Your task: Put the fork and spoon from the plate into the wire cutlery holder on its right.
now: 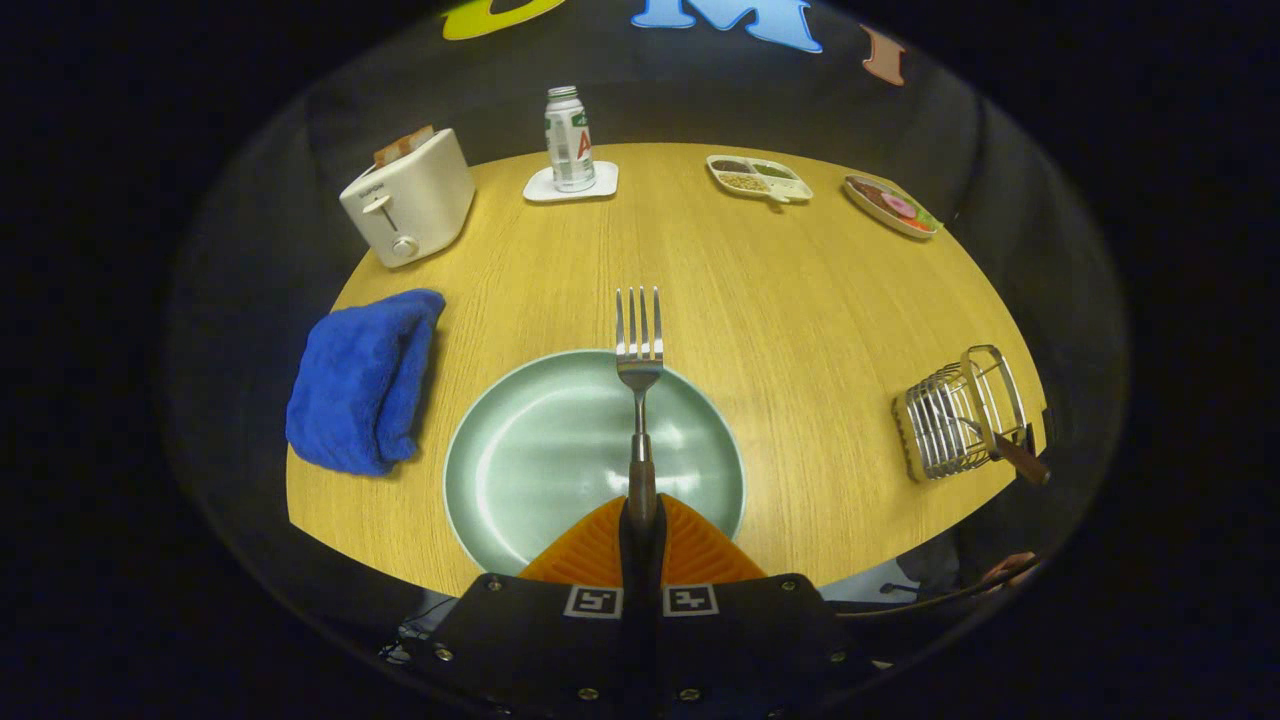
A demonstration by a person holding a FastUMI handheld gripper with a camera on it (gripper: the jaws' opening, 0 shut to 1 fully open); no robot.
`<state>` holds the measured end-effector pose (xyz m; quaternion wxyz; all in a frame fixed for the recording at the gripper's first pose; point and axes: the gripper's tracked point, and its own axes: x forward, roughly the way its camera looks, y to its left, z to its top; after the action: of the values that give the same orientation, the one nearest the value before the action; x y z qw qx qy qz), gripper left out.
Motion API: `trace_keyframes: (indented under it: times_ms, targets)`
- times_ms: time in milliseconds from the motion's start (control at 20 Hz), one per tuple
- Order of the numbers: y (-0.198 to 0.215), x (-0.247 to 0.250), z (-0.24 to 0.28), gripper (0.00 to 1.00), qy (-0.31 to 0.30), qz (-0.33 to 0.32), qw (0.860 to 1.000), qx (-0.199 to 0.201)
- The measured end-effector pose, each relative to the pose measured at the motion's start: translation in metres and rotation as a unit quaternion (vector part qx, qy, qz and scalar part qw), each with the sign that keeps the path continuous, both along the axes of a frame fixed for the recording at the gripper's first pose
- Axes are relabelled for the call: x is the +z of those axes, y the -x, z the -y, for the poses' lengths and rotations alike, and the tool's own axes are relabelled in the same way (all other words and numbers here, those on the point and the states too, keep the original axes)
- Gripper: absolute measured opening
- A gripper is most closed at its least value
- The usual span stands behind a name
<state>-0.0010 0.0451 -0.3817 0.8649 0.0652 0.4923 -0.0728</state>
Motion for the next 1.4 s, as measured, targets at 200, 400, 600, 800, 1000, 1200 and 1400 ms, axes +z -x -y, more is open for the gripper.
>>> trace_keyframes:
  times_ms: [200,400,600,800,1000,1200,1400]
  targets:
    - [-0.005,0.018,0.036,0.01,0.007,0.012,0.999,-0.045]
    - [0.003,0.034,0.077,0.01,0.013,0.015,0.995,-0.1]
    - [0.016,0.039,0.109,0.01,0.005,0.01,0.986,-0.166]
    - [0.031,0.039,0.134,0.01,-0.007,-0.002,0.975,-0.22]
    - [0.039,0.037,0.151,0.01,-0.032,-0.009,0.962,-0.273]
    - [0.048,0.034,0.162,0.01,-0.048,-0.018,0.951,-0.306]
    - [0.058,0.031,0.168,0.01,-0.061,-0.041,0.945,-0.32]
